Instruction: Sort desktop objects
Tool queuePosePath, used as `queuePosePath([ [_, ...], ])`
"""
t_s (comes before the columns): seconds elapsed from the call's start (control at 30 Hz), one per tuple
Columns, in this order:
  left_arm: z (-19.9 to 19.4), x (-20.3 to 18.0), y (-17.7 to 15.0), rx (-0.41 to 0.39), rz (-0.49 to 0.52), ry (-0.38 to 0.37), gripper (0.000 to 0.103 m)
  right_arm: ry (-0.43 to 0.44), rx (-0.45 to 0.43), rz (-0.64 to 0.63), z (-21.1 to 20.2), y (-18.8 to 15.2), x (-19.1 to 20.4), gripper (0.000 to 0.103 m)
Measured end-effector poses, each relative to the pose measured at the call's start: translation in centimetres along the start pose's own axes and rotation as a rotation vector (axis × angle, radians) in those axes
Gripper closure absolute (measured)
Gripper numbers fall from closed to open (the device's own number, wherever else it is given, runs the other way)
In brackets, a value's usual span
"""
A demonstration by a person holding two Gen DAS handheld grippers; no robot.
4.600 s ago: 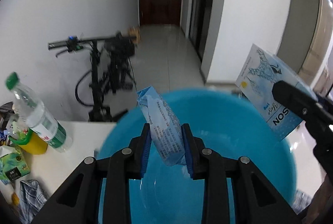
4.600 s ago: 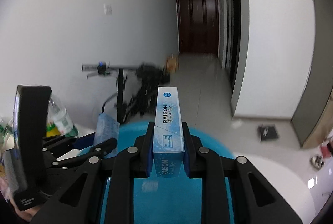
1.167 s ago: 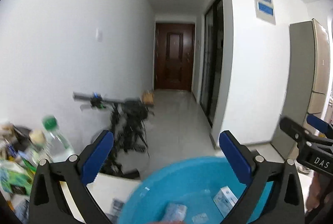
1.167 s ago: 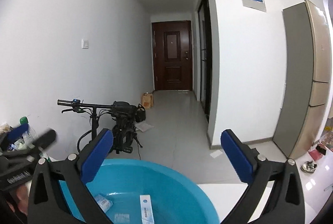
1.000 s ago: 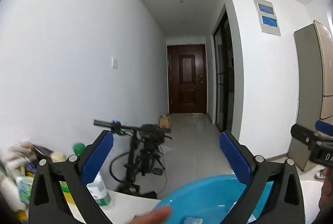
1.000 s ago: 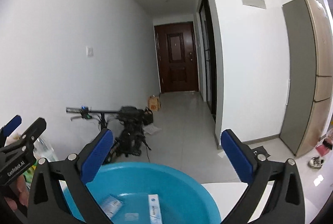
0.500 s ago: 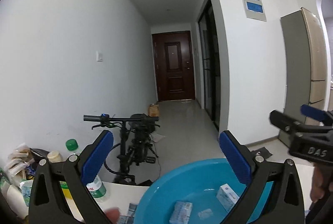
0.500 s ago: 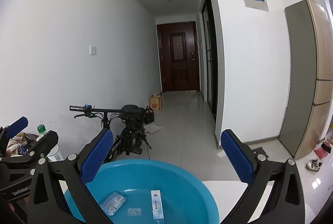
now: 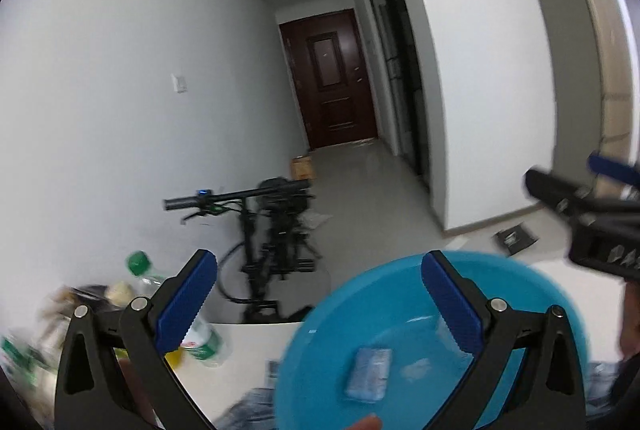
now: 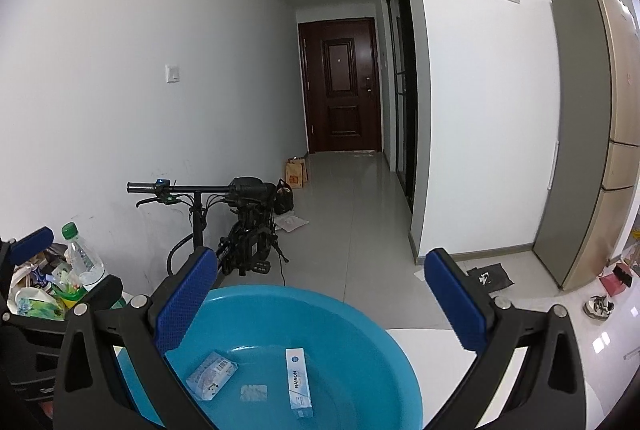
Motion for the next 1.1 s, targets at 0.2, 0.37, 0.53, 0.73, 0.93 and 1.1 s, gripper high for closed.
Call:
queuePosePath([
  [0.2, -2.8, -0.5, 1.3, -0.07, 0.016, 0.015, 0.0, 0.019, 0.004, 0.026, -0.4, 0.1, -0.3, 0.0],
  [0.37, -6.5, -0.8, 2.5, -0.181, 0.059, 0.076, 0.0, 0.001, -0.006, 0.029, -1.0, 0.2, -0.7, 0.0],
  [0.53, -8.7, -1.7, 2.5, -0.191, 0.02, -0.009, 0.0, 0.017, -0.06, 0.036, -3.7, 1.3, -0.7, 0.0],
  [0.73, -12.8, -2.4, 3.7, -0.298, -0.006, -0.01, 0.0, 0.024, -0.171, 0.051, -8.9, 3.1, -0.8, 0.0],
  [0.93, -15.7, -3.9, 4.0, -0.253, 0.081, 0.018, 0.0, 0.041, -0.201, 0.019, -13.1, 4.4, -0.5, 0.0],
  [1.1, -20.2, -4.6, 3.5, -0.277, 0.045, -0.066, 0.0, 0.028, -0.224, -0.017, -17.3, 4.2, -0.8, 0.0],
])
Point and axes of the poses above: each gripper's, at about its wrist camera, not at the fingertips, and z roughly the way its jaws point, x to its left, y to its top, the point moved 9 cm from there along z, roughly the way its jaws point, and after that the axes turned 13 degrees about -y, right-handed, at the moved point
